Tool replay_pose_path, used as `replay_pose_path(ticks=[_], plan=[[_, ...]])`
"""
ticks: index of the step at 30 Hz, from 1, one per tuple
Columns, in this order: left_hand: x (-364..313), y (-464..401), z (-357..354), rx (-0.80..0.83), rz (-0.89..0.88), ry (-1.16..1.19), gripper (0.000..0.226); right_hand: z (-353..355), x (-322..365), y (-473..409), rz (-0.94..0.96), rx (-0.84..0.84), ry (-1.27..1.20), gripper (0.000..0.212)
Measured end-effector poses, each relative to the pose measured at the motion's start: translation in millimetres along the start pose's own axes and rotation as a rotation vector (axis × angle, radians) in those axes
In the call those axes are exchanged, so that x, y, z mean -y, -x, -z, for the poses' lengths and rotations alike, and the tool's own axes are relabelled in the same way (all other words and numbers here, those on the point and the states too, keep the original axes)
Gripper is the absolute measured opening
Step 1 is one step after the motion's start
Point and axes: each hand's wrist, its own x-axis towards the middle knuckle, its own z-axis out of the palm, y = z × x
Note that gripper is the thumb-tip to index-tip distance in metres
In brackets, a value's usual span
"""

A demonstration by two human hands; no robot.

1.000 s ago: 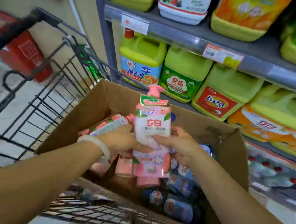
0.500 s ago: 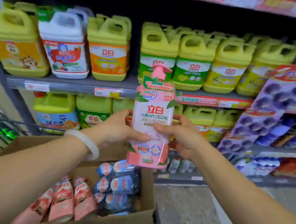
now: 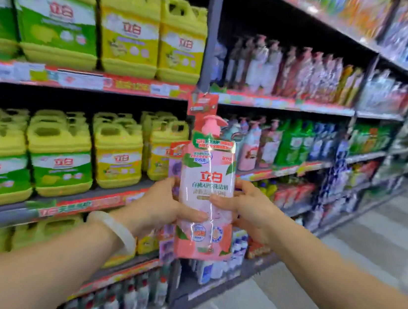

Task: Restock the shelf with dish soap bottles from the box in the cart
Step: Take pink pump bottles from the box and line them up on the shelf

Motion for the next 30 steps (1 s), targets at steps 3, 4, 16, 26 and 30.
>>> replay_pose_path(ticks=[3,4,16,26,30], plan=[[-18.8,-40.2,-36.7,0.063,-0.051,-0.046,0.048,46.6,12.6,-14.3,0.041,-0.078,0.001,0.039],[-23.3,-54.3,-46.4,0.075,-0.059,-0.050,0.047,61.1,14.5,-22.0,0.053,-0.099,-0.015,0.041],[-64.8,-269.9,-95.3,0.148,-0.169,-0.167,0.057,184.5,51.4,-187.5,0.138,-0.185,-0.013,0.038],[-130.9,-406.5,-101.1,0.081,-0.385,-0.277,0.056,246.9,124.2,-309.7,0.266,-0.165,0.059,0.035],[-166.6,-434.3,-104.9,0.018,-0.484,-0.284,0.051,265.0,164.5,-337.4,0.346,-0.095,0.085,0.031]])
